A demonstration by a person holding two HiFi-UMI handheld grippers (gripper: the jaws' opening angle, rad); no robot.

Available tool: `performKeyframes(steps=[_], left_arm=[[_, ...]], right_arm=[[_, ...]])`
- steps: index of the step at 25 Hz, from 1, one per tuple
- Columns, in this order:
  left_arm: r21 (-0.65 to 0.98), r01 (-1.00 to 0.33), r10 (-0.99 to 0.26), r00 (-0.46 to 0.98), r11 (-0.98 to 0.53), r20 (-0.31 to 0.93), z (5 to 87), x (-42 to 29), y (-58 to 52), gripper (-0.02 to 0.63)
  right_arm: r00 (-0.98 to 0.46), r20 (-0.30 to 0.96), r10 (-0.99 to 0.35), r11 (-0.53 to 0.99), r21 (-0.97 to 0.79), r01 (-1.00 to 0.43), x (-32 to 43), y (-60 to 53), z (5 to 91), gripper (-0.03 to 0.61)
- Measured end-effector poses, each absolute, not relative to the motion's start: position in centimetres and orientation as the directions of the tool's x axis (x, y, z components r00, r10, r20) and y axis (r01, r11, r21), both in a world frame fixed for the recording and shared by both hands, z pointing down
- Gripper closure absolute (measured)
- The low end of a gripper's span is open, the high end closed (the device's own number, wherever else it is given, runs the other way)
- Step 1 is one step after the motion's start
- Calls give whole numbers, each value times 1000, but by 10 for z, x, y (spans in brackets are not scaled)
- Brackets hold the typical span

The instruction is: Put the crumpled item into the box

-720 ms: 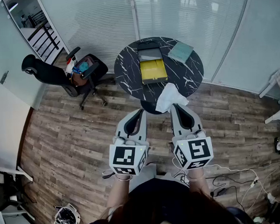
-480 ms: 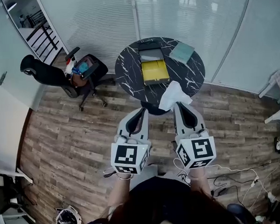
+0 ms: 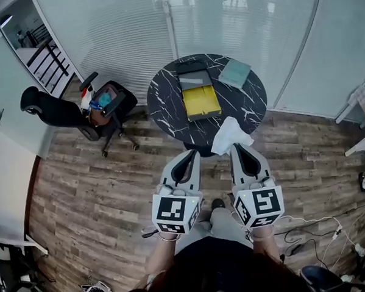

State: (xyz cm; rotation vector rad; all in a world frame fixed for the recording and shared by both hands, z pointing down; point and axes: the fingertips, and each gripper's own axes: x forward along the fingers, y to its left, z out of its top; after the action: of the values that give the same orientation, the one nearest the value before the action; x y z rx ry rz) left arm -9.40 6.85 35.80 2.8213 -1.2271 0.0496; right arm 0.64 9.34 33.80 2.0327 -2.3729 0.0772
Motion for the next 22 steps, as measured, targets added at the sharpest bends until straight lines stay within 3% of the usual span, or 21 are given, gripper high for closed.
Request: performKeyframes(steps=[22], left_arm=[[19, -757, -754, 653, -653, 73, 358, -26, -58, 585]], right_arm=[[-235, 68, -970, 233, -30, -972, 61, -33, 346, 552]])
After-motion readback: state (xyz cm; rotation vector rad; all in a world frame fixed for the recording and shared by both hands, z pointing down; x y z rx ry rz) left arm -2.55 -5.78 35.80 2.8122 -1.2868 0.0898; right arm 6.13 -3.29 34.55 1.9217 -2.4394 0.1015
